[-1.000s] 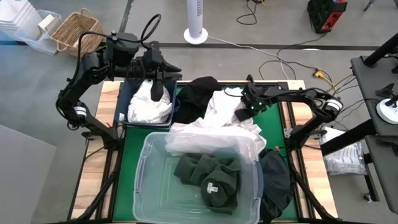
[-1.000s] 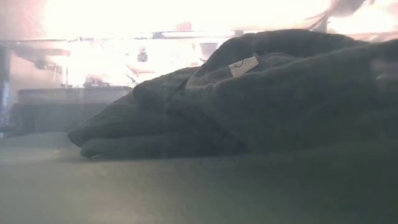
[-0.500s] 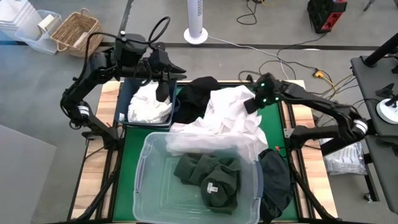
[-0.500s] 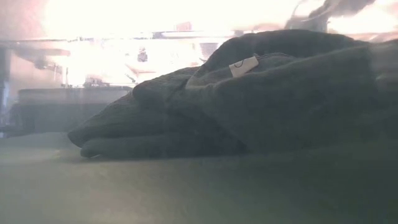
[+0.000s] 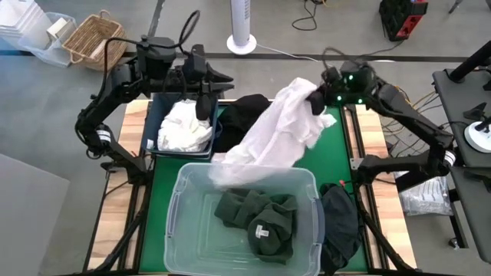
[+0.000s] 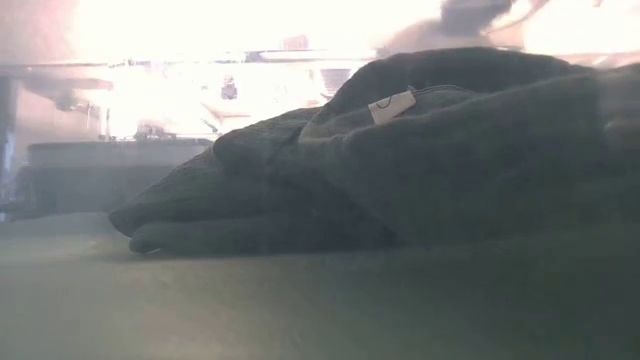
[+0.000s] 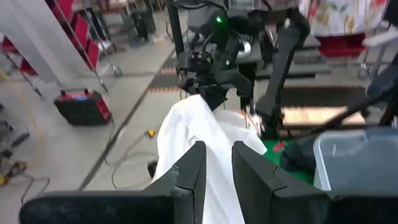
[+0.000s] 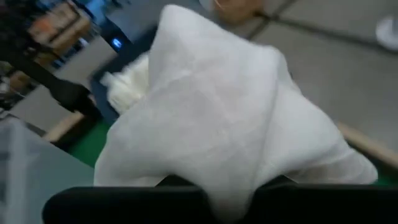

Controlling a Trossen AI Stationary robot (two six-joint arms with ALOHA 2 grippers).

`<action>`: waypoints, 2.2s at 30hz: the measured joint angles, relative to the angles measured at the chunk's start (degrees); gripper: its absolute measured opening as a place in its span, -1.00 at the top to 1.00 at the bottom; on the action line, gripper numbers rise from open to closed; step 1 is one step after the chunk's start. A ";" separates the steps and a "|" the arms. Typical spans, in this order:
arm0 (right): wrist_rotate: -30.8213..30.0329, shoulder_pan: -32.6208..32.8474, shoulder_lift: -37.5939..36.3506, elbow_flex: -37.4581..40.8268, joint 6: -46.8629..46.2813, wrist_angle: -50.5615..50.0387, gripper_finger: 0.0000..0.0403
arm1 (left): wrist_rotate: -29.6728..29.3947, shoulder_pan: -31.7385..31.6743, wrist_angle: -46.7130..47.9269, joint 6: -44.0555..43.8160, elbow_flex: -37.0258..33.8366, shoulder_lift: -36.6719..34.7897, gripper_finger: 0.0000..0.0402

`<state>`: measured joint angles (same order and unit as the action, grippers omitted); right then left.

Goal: Sort clothes
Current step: Put the white shirt into the blue laundry bin

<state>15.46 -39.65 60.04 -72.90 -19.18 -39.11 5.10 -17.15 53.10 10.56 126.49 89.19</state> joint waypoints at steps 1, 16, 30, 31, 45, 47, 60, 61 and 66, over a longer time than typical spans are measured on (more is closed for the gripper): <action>0.02 0.30 0.74 -2.18 0.65 0.00 0.95 | 0.01 0.00 -0.90 -0.15 0.21 0.00 0.71; 3.22 5.95 16.98 -37.10 10.30 -0.15 0.95 | 0.05 -0.28 -4.23 -7.94 1.34 0.22 0.32; 3.58 9.66 32.23 -60.86 14.23 -1.97 0.94 | -12.42 -0.20 -4.55 -2.16 1.28 5.43 -0.58; 3.67 9.65 32.25 -60.38 14.05 -1.30 0.94 | -12.10 -0.15 -4.51 -1.59 1.28 5.72 -0.60; 4.35 11.17 32.54 -61.03 14.75 2.55 0.94 | -12.00 -2.19 -4.59 -9.42 1.25 12.35 -0.66; 4.33 11.42 32.43 -61.03 14.74 2.68 0.94 | -10.02 -2.11 -5.80 -8.54 1.25 13.57 -0.66; 4.28 11.93 31.24 -61.71 14.73 3.45 0.94 | 5.75 -2.19 -20.02 -8.08 1.25 19.21 -0.62; 4.26 11.93 31.19 -61.83 14.73 3.48 0.94 | 5.82 -2.19 -20.93 -8.08 1.25 19.49 -0.58; 3.95 11.90 31.15 -61.88 14.75 3.48 0.94 | 7.25 -1.81 -23.43 -7.33 1.23 20.19 -0.04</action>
<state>19.41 -27.75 91.20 -134.78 -4.43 -35.64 12.35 -18.95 29.67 3.23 127.72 109.38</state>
